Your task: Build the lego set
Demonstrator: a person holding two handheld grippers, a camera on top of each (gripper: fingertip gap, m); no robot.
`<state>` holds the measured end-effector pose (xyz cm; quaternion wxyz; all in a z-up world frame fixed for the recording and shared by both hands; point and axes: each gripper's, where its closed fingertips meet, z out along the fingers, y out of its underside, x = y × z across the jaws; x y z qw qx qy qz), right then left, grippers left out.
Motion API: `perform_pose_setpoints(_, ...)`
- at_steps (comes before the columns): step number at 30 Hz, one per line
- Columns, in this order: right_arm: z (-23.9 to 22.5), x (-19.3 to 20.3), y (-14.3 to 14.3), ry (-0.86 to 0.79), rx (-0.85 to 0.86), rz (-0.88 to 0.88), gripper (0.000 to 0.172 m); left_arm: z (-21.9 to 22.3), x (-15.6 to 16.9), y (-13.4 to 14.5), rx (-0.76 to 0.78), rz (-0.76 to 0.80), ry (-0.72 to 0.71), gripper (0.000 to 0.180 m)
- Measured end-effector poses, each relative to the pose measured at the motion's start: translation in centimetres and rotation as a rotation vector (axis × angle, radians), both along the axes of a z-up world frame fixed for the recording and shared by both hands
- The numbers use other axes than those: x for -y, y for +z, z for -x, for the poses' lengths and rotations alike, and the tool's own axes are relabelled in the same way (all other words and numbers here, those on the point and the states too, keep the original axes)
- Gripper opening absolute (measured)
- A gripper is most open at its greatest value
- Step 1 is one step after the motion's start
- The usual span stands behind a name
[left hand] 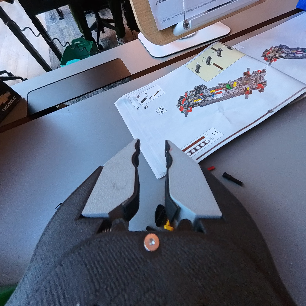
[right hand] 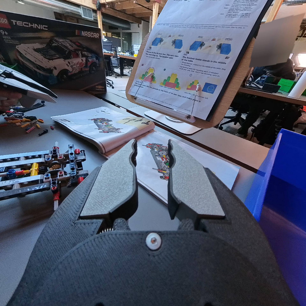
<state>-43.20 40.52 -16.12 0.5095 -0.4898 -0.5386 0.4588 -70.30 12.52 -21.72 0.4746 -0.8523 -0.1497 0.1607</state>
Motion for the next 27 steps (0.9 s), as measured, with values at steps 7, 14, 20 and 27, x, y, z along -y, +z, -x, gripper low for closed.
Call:
perform_pose_setpoints(7, 0.0, 0.0, -0.1, 0.0, 0.005, -0.001, 0.034, 0.1, 0.1, -0.2, 0.004, 0.007, 0.005, 0.027)
perform_pose_setpoints(14, 0.0, -0.1, -0.2, 0.001, 0.005, 0.003, 0.034, 0.2, 0.1, -0.3, 0.005, 0.011, 0.006, 0.027)
perform_pose_setpoints(20, 0.1, 0.0, -0.2, 0.004, 0.008, 0.002, 0.034, 0.1, 0.0, -0.3, -0.001, 0.017, 0.0, 0.027)
perform_pose_setpoints(27, 0.4, 1.6, -1.4, 0.109, 0.098, 0.02, 0.038, -0.3, 0.0, -0.2, 0.004, 0.016, -0.023, 0.028)
